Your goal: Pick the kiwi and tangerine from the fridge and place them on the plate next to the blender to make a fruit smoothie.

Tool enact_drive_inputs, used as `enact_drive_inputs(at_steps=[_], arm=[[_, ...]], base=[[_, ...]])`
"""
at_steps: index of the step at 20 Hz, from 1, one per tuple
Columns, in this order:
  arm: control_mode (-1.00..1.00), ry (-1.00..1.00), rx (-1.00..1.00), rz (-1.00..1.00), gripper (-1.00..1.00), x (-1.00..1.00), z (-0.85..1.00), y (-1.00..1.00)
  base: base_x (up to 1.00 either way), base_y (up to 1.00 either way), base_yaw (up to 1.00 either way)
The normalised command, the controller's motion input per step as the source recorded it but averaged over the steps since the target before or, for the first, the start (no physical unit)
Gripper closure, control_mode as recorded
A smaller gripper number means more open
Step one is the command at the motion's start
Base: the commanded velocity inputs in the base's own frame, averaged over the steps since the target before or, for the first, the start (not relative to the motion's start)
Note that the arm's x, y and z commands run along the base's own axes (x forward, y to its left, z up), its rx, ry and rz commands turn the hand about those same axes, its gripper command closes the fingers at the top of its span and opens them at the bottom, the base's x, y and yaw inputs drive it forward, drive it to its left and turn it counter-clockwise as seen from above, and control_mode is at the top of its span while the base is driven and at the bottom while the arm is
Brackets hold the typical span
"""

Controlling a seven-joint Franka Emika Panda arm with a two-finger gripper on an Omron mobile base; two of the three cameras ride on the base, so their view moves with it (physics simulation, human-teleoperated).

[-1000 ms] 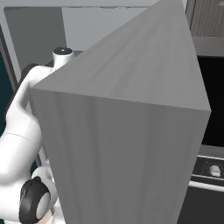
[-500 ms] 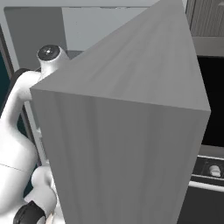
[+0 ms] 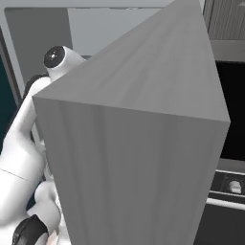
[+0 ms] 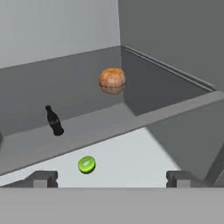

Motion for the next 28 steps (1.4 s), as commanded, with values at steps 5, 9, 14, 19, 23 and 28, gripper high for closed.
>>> enact_drive_inputs(at_steps=[5,9,14,19,23,28], arm=[[-1.0,0.03,0.04,-0.09,-1.0,0.71,0.01,-0.65],[-1.0,0.06,0.0,0.0,-1.0,0.66,-0.01,-0.38],[-1.0,0.13,0.0,0.0,-1.0,0.8,-0.06,-0.1],[-1.0,0.13,0.0,0.03,-1.0,0.81,-0.28,0.0],[-1.0,0.07,0.0,0.08,-1.0,0.81,-0.31,0.0],[-1.0,0.01,0.01,0.05,-1.0,0.62,-0.14,-0.25]], base=[[0.0,0.0,0.0],[0.0,0.0,0.0],[0.0,0.0,0.0],[0.0,0.0,0.0],[0.0,0.0,0.0],[0.0,0.0,0.0]])
